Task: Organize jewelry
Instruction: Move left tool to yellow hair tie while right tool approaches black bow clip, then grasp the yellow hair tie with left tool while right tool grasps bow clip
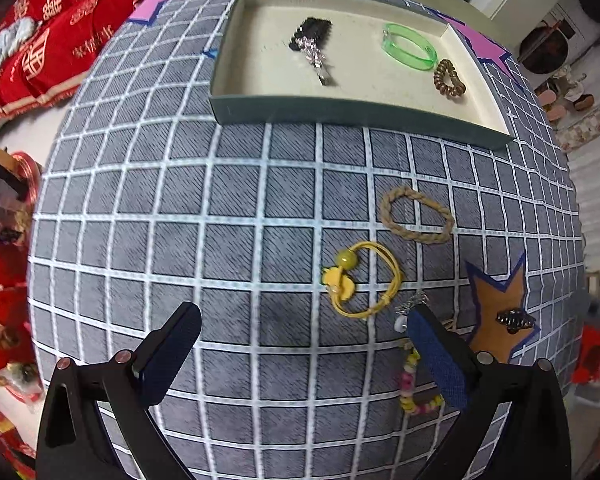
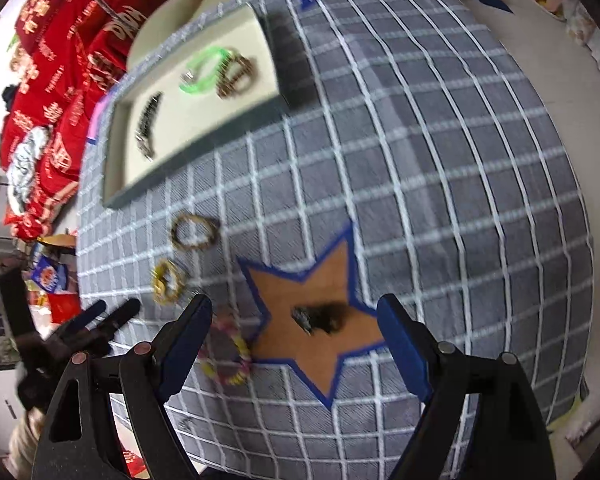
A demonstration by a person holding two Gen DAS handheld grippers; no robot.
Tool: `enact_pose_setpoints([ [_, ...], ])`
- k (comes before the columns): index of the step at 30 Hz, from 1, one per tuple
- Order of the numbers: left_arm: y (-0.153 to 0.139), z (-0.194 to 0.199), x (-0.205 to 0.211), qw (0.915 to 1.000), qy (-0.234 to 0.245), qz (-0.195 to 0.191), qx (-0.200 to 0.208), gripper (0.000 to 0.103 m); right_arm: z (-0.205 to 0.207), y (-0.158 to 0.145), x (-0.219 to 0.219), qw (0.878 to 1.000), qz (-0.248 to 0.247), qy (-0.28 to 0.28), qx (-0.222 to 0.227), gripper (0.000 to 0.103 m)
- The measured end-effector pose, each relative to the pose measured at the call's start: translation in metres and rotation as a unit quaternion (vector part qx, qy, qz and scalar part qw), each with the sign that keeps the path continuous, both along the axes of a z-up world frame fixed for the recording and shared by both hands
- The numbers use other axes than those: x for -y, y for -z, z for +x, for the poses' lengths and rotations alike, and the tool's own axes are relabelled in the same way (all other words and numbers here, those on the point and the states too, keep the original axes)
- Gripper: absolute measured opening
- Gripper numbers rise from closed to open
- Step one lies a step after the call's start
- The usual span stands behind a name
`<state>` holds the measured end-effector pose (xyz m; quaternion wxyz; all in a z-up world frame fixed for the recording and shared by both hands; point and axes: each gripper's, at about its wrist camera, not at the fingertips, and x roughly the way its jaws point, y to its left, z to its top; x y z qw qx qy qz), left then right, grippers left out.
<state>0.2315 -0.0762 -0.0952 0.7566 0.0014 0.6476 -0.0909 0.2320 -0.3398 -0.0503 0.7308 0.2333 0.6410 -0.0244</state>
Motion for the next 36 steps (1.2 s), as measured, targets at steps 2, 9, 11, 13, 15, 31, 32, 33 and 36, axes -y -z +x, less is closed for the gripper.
enact_pose_setpoints([
  [2, 0.004, -0.001, 0.003, 1.0, 0.0, -0.001, -0.005, 0.103, -0.008, 0.008, -0.002, 1.0, -0.005, 0.0, -0.014, 0.086],
  [9, 0.021, 0.001, 0.012, 0.9997, 0.016, 0.006, -0.016, 0.103, -0.022, 0.024, -0.008, 0.999, -0.025, -0.005, -0.041, 0.086],
  [11, 0.025, 0.002, 0.013, 0.9997, 0.016, 0.007, -0.019, 0.103, -0.023, 0.029, -0.008, 0.999, -0.028, -0.001, -0.045, 0.086],
  [13, 0.03, 0.004, 0.013, 0.9996, 0.016, 0.01, -0.02, 0.103, -0.023, 0.034, -0.008, 0.998, -0.032, 0.001, -0.051, 0.086],
  [15, 0.033, 0.005, 0.015, 0.9996, 0.017, 0.012, -0.021, 0.103, -0.022, 0.038, -0.007, 0.998, -0.034, 0.001, -0.056, 0.086],
  [31, 0.057, 0.023, 0.036, 0.9978, 0.055, 0.038, 0.003, 0.098, -0.009, 0.067, -0.031, 0.995, -0.066, -0.03, -0.072, 0.068],
  [32, 0.057, 0.022, 0.037, 0.9976, 0.056, 0.04, 0.005, 0.095, -0.007, 0.068, -0.033, 0.994, -0.071, -0.035, -0.073, 0.067],
  [33, 0.055, 0.02, 0.038, 0.9973, 0.059, 0.042, 0.008, 0.094, -0.005, 0.068, -0.036, 0.993, -0.079, -0.043, -0.073, 0.064],
  [36, 0.049, 0.012, 0.042, 0.9961, 0.075, 0.043, 0.018, 0.085, 0.001, 0.069, -0.048, 0.991, -0.098, -0.056, -0.075, 0.054],
])
